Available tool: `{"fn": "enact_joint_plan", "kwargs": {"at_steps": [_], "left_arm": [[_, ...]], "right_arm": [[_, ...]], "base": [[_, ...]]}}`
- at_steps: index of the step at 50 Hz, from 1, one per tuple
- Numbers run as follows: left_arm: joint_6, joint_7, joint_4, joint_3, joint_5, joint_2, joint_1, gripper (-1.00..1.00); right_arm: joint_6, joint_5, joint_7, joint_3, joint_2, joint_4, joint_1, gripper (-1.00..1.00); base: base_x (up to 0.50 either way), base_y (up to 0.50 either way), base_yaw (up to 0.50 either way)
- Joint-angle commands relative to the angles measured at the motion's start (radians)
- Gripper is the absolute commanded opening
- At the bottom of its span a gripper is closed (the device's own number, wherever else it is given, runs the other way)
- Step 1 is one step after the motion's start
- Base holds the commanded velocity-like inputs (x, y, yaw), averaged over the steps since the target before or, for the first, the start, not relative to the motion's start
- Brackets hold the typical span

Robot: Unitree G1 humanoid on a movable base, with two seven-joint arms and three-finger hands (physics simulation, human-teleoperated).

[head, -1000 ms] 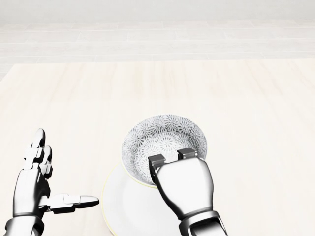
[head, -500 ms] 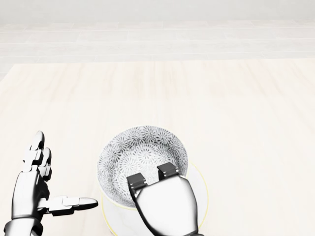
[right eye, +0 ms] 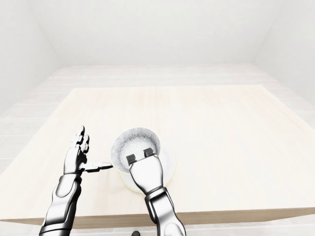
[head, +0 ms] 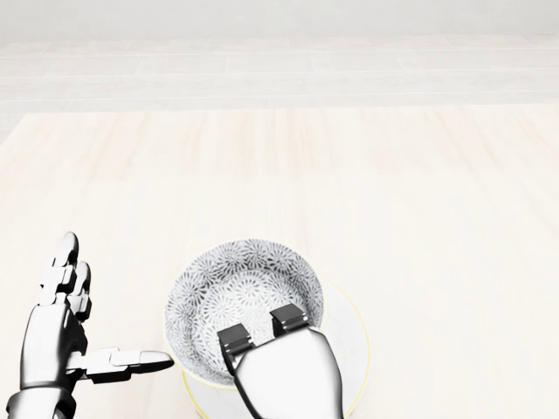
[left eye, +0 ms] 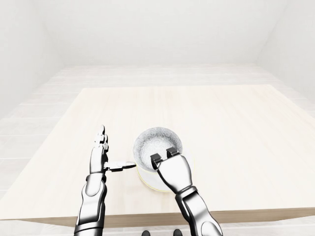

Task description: Put the bowl on the plate.

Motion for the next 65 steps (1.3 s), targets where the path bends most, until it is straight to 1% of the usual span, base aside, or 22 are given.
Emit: {"fn": "enact_joint_plan", "kwargs": {"at_steps": [1,4,15,29,37,49,52,65], "left_arm": [[0.0,0.001,-0.001,-0.001,0.001,0.0,0.0,1.0],[0.0,0.0,-0.004,-0.001,0.001,0.0,-0.001,1.0],[0.0,-0.001,-0.016,0.0,0.0,0.001,-0.004,1.0],[0.0,0.002,-0.018,-0.001,0.003,0.002,-0.012,1.0],[0.0,0.004,-0.008,-0.003,0.005,0.0,-0.013,1.0],[0.0,0.001,-0.004,-0.003,0.003,0.001,-0.005,1.0],[0.0,0.0,-0.001,-0.002,0.002,0.001,-0.004,1.0],[0.0,-0.001,0.003,-0.001,0.004,0.0,0.001,1.0]], "right_arm": [[0.0,0.003,-0.051,-0.003,-0.004,0.027,0.003,-0.67],[0.0,0.018,-0.057,-0.018,0.001,0.052,-0.015,-0.67],[0.0,0.028,-0.058,-0.042,-0.005,0.058,-0.019,-0.68],[0.0,0.039,-0.078,-0.058,-0.002,0.092,-0.019,-0.67],[0.0,0.032,-0.085,-0.049,-0.011,0.075,0.005,-0.67],[0.0,0.055,-0.115,-0.054,-0.016,0.119,0.008,-0.66],[0.0,0.063,-0.127,-0.054,-0.02,0.121,0.026,-0.64],[0.0,0.081,-0.141,-0.058,-0.029,0.134,0.032,-0.63]], "base": [[0.0,0.0,0.0],[0.0,0.0,0.0],[0.0,0.0,0.0],[0.0,0.0,0.0],[0.0,0.0,0.0],[0.0,0.0,0.0],[0.0,0.0,0.0],[0.0,0.0,0.0]]}}
